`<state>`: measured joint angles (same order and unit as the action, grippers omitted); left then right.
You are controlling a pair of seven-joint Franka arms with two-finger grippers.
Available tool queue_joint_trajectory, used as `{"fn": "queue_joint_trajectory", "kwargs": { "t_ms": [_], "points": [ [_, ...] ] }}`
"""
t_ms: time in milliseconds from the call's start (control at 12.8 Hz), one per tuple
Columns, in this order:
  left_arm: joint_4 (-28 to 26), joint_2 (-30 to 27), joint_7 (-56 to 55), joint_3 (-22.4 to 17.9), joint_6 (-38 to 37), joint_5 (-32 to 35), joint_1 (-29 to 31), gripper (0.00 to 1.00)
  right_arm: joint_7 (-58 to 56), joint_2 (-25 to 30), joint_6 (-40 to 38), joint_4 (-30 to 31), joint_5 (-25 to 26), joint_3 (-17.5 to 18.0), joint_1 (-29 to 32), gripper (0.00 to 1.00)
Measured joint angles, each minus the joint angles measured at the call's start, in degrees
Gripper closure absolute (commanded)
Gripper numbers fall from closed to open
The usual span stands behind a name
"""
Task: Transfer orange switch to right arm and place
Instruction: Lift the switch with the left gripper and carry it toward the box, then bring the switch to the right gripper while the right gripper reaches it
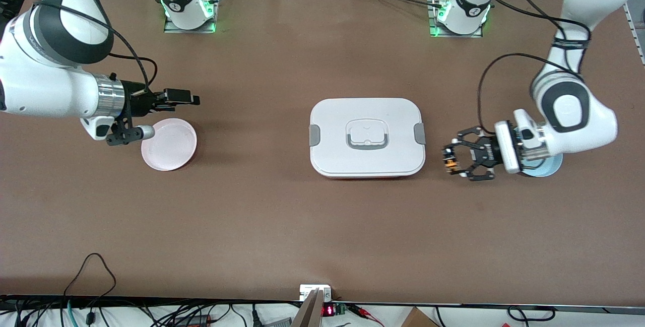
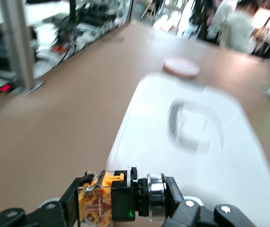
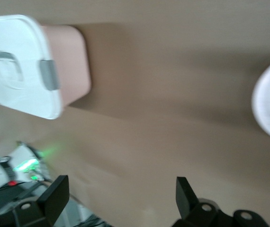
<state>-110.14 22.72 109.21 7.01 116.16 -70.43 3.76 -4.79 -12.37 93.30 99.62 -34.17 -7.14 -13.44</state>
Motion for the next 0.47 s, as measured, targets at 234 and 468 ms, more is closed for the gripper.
{"fn": "queue_joint_trajectory", "kwargs": {
  "t_ms": [234, 468],
  "points": [
    [1.13, -1.83, -12.34, 8.00, 2.41, -11.50, -3.70, 1.00, 0.00, -0.64, 0.01, 0.04, -10.32, 0.21, -0.90, 0.00],
    [2.00, -2.17, -16.25, 13.59, 10.76, -23.69, -8.17, 1.00, 0.00, -1.86, -0.02, 0.36, -18.25, 0.21, -0.94, 0.00]
  ]
}}
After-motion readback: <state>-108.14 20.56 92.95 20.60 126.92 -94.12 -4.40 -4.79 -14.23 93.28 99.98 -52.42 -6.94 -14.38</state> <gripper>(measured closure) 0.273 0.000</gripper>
